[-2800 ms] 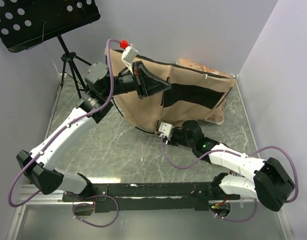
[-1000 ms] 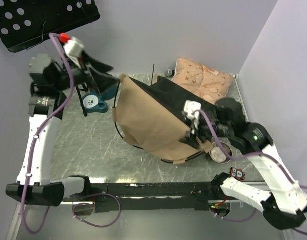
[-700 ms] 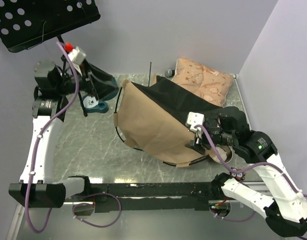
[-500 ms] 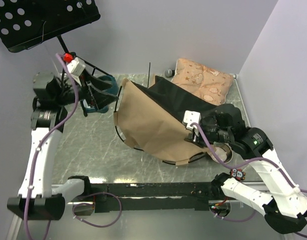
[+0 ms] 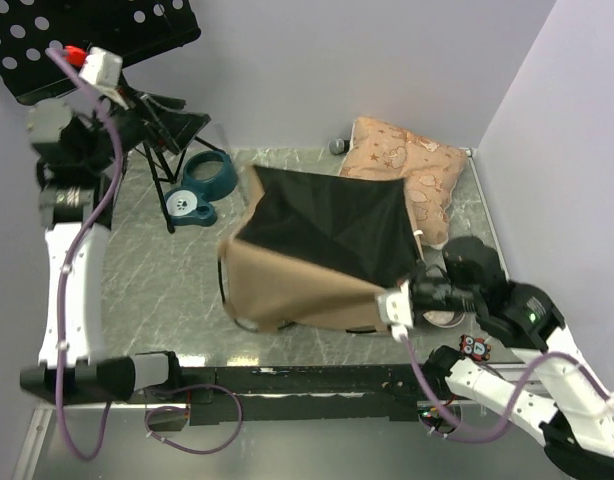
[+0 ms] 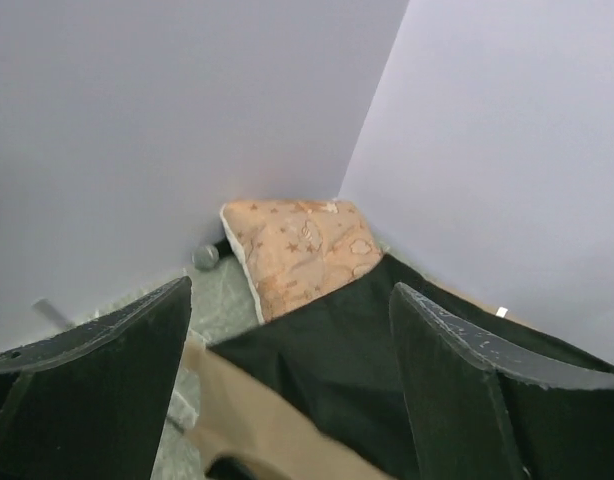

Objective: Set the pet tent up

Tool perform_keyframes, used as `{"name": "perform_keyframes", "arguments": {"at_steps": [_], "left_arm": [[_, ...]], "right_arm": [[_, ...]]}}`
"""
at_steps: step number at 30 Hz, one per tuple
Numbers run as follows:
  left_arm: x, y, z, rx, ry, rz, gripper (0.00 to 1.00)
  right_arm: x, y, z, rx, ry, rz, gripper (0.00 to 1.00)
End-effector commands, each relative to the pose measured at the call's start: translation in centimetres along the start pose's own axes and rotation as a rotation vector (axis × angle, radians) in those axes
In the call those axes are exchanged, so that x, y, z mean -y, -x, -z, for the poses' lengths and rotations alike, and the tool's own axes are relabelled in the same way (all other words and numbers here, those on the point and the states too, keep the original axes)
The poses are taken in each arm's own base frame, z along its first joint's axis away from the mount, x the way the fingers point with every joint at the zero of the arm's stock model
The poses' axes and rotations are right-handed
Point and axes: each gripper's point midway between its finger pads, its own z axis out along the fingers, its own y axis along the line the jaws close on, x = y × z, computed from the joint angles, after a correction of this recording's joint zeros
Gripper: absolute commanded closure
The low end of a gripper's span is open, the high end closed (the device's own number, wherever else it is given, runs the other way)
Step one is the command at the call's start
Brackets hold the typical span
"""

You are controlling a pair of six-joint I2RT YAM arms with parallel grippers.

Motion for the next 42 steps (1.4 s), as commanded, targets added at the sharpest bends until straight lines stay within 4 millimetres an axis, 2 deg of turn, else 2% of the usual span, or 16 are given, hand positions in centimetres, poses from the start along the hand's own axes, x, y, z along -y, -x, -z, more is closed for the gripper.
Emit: {"name": "perform_keyframes", "arguments": {"at_steps": [1, 3, 5, 9, 13, 14, 16, 18, 24, 28, 31, 34, 37, 39, 42], "left_arm": [[-4.1, -5.7, -2.3, -0.115, -0.022, 0.142, 0.17], [-5.4, -8.9, -2.6, -0.181, -0.038, 0.170, 0.18], [-5.7, -11.7, -2.7, -0.254, -0.100, 0.135, 0.18], [-6.1, -16.4, -1.5, -0.432, -0.232, -0.102, 0.16], [-6.7, -19.1, -0.5, -0.561, -0.251, -0.258, 0.16], [-6.1, -19.6, 0.0, -0.571, -0.291, -0.261, 0.15], [-5.5, -19.5, 0.2, -0.561, -0.328, -0.276, 0.15], [-5.7, -18.9, -0.2, -0.547, -0.308, -0.298, 0.17], [-4.5, -14.3, -0.2, -0.476, -0.306, -0.489, 0.16], [-2.6, -12.9, 0.5, -0.427, -0.340, -0.535, 0.16], [-1.1, -14.2, 0.2, -0.432, -0.385, -0.523, 0.14], [-1.9, -15.3, -1.1, -0.467, -0.339, -0.572, 0.14], [-1.4, -15.5, -2.7, -0.462, -0.354, -0.564, 0.15], [-1.3, -17.0, -3.7, -0.515, -0.379, -0.564, 0.16], [-2.3, -19.0, -4.0, -0.612, -0.366, -0.591, 0.19]], "right_arm": [[-0.6, 0.4, 0.4, 0.049, -0.056, 0.456, 1.00], [-0.9, 0.0, 0.3, 0.045, -0.106, 0.577, 1.00], [-1.6, -0.7, 0.0, 0.035, -0.113, 0.638, 1.00], [-2.2, -1.1, -0.4, 0.039, -0.145, 0.692, 1.00], [-1.7, -1.2, -0.4, 0.030, -0.181, 0.708, 1.00], [-1.7, -1.2, -0.4, 0.028, -0.179, 0.705, 1.00], [-1.7, -1.2, -0.4, 0.027, -0.172, 0.701, 1.00], [-1.6, -1.2, -0.4, 0.026, -0.177, 0.702, 1.00], [-1.4, -1.0, -0.4, 0.028, -0.173, 0.696, 1.00], [-1.3, -0.9, -0.3, 0.031, -0.172, 0.697, 1.00], [-1.3, -0.8, -0.2, 0.036, -0.177, 0.699, 1.00], [-1.4, -1.0, -0.2, 0.028, -0.177, 0.699, 1.00], [-1.5, -0.9, 0.0, 0.030, -0.175, 0.689, 1.00], [-1.4, -1.0, 0.1, 0.023, -0.177, 0.691, 1.00], [-1.2, -0.9, 0.2, 0.020, -0.182, 0.692, 1.00]]}}
